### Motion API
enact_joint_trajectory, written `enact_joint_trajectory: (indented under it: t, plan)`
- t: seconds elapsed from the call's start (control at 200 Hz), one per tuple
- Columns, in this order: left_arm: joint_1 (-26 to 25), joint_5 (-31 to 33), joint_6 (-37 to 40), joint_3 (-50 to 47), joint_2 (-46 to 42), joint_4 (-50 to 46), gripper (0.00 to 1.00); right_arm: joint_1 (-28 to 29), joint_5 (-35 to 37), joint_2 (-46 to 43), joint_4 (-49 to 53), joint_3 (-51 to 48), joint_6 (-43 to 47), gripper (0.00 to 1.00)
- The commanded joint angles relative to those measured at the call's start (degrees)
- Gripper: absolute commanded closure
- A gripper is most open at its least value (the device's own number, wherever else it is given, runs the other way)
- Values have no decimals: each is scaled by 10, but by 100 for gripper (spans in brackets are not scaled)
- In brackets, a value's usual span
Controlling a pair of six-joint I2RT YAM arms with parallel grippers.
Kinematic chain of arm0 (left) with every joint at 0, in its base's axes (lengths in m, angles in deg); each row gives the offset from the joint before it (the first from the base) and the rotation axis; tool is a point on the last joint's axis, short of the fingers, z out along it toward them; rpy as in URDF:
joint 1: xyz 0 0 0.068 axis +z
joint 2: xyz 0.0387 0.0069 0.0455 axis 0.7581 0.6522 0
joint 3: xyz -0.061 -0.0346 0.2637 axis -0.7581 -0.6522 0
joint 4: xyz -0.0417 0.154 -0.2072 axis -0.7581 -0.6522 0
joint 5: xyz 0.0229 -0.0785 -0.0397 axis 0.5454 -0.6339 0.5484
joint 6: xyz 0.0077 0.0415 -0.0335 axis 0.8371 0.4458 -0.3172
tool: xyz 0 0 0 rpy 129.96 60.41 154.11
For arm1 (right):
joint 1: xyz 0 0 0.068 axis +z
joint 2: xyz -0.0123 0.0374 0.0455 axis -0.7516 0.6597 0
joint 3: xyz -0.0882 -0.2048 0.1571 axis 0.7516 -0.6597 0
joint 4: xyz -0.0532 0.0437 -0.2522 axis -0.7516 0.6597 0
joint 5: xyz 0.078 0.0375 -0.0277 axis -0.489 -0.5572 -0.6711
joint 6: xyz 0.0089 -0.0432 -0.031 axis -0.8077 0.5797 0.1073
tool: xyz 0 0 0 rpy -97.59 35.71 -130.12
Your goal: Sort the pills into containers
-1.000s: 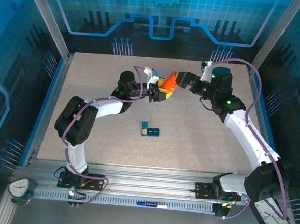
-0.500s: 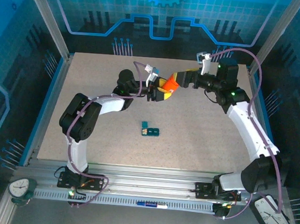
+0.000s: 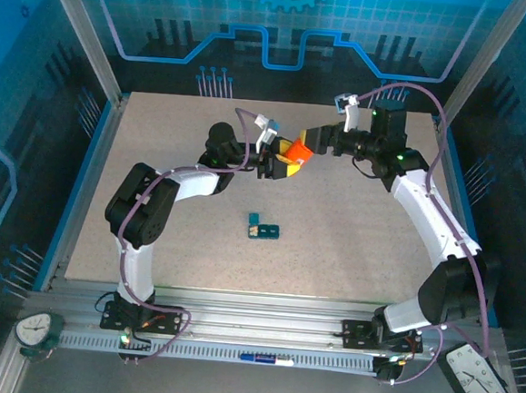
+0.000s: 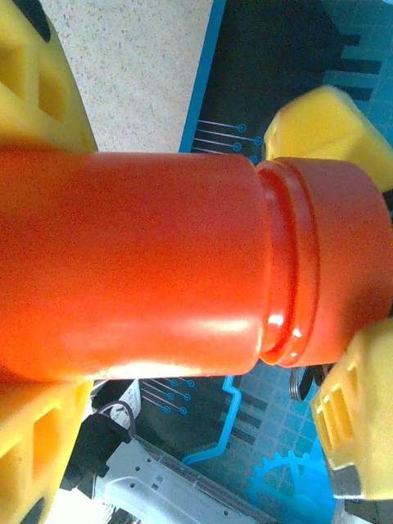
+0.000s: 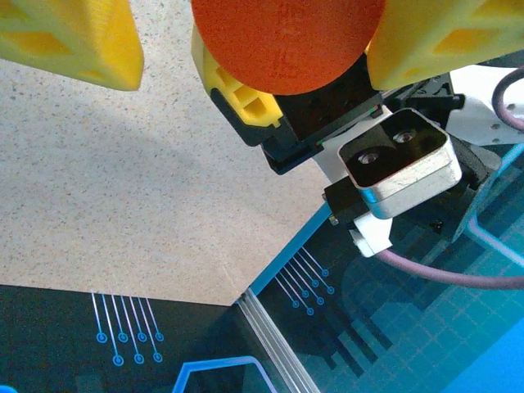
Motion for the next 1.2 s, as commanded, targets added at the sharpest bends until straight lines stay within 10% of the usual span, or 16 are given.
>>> enact_joint_trajectory:
  t: [0.0, 0.435, 0.85, 1.196]
  plan:
    - [5, -14, -6, 20, -1, 31, 100, 6, -15, 9, 6, 13, 4, 35]
    - [2, 19, 47, 7, -24, -11, 100, 36, 31, 5, -14, -23, -40, 60]
    - [-28, 186, 253, -47, -106, -143, 100, 99, 237, -23, -121, -149, -222, 65]
    - [-51, 210, 273, -53, -99, -136, 100, 111, 273, -24, -127, -156, -261, 65]
